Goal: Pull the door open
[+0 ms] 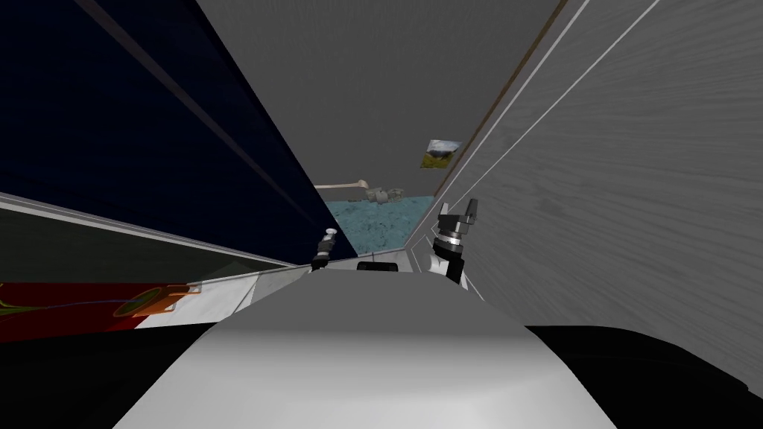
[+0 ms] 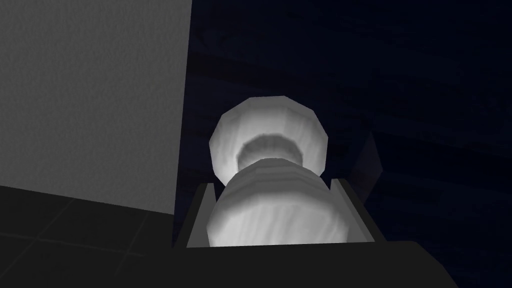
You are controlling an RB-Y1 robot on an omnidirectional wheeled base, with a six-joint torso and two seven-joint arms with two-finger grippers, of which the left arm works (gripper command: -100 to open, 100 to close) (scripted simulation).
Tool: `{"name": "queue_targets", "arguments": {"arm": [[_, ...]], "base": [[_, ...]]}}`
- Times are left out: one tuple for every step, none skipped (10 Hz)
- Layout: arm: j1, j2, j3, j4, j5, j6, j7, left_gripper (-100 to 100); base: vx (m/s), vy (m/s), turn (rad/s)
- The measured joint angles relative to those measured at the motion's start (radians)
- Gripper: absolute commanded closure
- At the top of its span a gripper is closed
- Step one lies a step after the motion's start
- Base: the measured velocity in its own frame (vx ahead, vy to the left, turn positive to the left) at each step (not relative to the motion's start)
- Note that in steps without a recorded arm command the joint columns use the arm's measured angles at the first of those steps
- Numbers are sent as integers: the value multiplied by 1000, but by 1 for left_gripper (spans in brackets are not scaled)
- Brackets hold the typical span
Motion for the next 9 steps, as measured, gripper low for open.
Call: {"name": "queue_targets", "arguments": {"arm": [[-2, 0, -2, 2, 4, 0, 18, 100], [-3, 1, -5, 4, 11, -1, 39, 100], [-5, 3, -9, 6, 20, -1, 66, 100], [-7, 4, -11, 6, 24, 0, 84, 100], [-9, 5, -14, 9, 31, 0, 105, 100], [-10, 6, -18, 9, 42, 1, 132, 100], [-13, 8, -21, 12, 47, -1, 152, 100], [-18, 8, -24, 20, 55, -3, 177, 100], [-20, 9, -29, 19, 66, -2, 204, 100]], "base": [[-35, 9, -29], [-44, 10, -42], [-30, 11, -23], [-26, 9, -31], [-46, 10, -63], [-36, 14, -27], [-38, 18, -27], [-52, 15, -52], [-40, 11, -41]]}}
